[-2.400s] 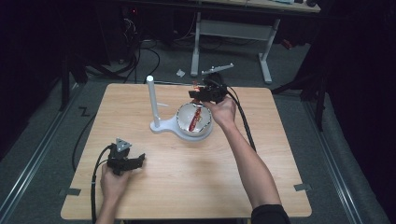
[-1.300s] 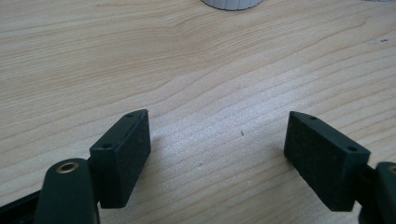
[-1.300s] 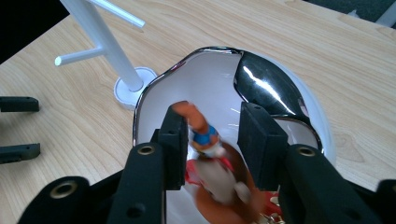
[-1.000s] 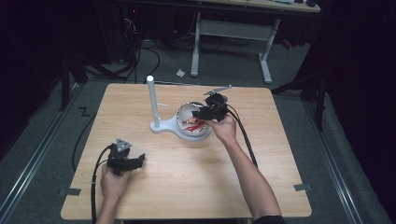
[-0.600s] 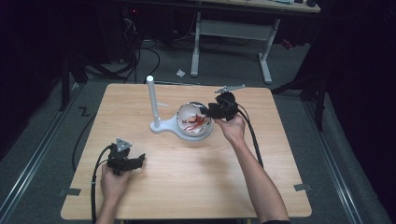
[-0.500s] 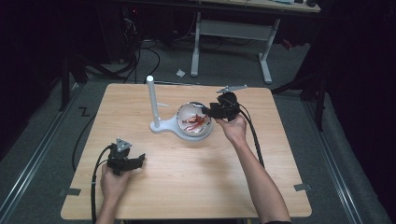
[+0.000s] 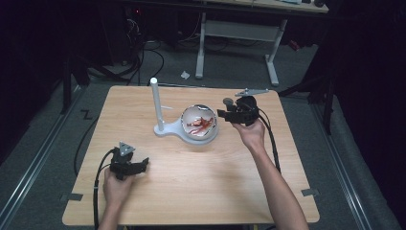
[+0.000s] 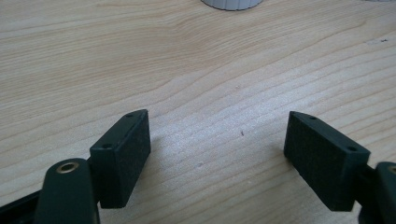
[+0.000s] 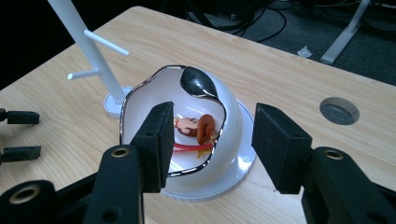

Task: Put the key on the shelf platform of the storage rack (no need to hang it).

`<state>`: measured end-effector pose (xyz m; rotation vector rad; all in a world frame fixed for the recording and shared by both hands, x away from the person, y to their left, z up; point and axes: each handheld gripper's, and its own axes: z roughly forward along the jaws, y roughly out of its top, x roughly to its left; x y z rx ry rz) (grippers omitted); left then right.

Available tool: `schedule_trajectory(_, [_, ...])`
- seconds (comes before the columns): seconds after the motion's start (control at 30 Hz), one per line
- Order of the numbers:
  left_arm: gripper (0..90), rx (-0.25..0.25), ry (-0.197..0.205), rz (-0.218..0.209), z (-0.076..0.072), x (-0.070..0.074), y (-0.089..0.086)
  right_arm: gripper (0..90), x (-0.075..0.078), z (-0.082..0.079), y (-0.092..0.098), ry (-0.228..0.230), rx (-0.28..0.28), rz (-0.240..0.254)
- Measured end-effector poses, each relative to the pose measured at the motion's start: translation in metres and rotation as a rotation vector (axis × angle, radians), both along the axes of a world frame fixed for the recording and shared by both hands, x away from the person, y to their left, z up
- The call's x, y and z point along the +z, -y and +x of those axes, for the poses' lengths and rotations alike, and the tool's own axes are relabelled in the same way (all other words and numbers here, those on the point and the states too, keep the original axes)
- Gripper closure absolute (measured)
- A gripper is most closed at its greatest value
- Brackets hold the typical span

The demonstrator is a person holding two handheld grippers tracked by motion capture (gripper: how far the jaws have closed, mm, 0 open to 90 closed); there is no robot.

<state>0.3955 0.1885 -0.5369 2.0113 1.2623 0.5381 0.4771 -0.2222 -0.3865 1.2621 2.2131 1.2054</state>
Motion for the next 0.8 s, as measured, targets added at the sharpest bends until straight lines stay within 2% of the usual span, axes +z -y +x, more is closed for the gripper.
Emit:
schedule_trajectory(0.53, [23.2, 0.000, 0.000, 0.000, 0.000, 0.000, 0.000, 48.0, 0.005, -0.014, 0.026, 0.012, -0.027, 0.035])
schedule_trajectory(0.8, [23.2, -0.001, -0.001, 0.000, 0.000, 0.000, 0.000, 48.0, 0.011, -0.023, 0.037, 0.029, -0.032, 0.030])
